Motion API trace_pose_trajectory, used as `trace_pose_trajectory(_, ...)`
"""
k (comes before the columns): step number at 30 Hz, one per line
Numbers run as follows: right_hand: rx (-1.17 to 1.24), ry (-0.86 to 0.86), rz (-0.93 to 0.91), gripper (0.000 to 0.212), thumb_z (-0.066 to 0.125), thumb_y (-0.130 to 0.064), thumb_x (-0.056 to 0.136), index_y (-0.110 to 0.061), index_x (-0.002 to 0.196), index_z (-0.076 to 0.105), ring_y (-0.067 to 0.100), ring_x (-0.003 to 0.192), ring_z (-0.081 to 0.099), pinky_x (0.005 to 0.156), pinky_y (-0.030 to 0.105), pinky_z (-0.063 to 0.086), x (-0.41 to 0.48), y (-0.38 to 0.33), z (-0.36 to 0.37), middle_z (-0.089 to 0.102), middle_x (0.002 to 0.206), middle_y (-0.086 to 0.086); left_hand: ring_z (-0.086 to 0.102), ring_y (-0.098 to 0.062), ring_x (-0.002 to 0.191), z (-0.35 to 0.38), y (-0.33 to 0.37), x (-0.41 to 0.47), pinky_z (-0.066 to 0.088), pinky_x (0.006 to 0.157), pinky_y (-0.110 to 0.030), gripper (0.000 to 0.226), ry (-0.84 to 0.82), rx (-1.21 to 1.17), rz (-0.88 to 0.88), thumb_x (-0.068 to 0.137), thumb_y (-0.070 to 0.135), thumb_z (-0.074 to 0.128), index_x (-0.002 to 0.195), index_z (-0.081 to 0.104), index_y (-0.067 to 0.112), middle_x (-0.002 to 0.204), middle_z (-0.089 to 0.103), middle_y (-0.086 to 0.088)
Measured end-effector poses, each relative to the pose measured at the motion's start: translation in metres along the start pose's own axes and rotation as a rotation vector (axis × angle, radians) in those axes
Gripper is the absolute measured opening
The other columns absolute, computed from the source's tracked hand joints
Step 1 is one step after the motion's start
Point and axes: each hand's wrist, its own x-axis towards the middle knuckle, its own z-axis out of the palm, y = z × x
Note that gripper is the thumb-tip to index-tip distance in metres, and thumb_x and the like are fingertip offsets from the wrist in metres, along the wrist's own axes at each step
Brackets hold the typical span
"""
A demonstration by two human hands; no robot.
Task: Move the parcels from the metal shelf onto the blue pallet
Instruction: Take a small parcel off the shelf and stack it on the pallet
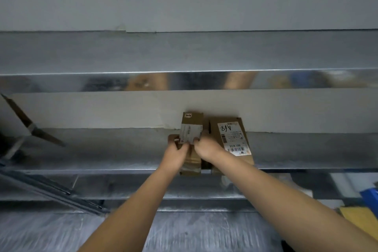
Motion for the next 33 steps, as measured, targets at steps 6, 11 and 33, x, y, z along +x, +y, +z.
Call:
trace_pose_trajectory(6,0.209,0.035,0.126,0.041,0.036,-0.028,0.104,-0.012,0.141,0.044,0.029,0.131,0.046,0.102,0.033,0.038,-0.018,-0.005,0.018,0.049,0.143,0.012,0.059,-0.020,0.108,-0.027,-0.011,-0.005,0.045,0.085,-0.026,0.036,-0.088,-0.108,0.002,0.091,0.016,0.062,0.118,0.038,0.017,0.118,0.060,-0.008)
trace_pose_trajectory(11,0.197,0.128,0.139,0.043,0.041,-0.028,0.101,-0.012,0.142,0.040,0.029,0.125,0.051,0.102,0.034,0.040,-0.059,-0.013,0.032,0.052,0.139,0.011,0.061,-0.018,0.100,-0.046,-0.015,-0.027,0.050,0.079,-0.022,0.048,-0.154,-0.138,0.026,0.088,0.005,0.063,0.133,0.045,0.008,0.119,0.062,-0.009)
trace_pose_trajectory(33,0.350,0.360,0.025,0.035,0.046,-0.017,0.096,-0.015,0.131,0.052,0.017,0.103,0.061,0.086,0.031,0.050,-0.276,0.021,-0.018,0.062,0.127,0.003,0.059,-0.013,0.111,-0.015,0.031,-0.222,0.052,0.091,-0.029,0.053,-0.304,-0.138,0.380,0.085,0.017,0.070,0.132,0.046,0.024,0.129,0.056,-0.002)
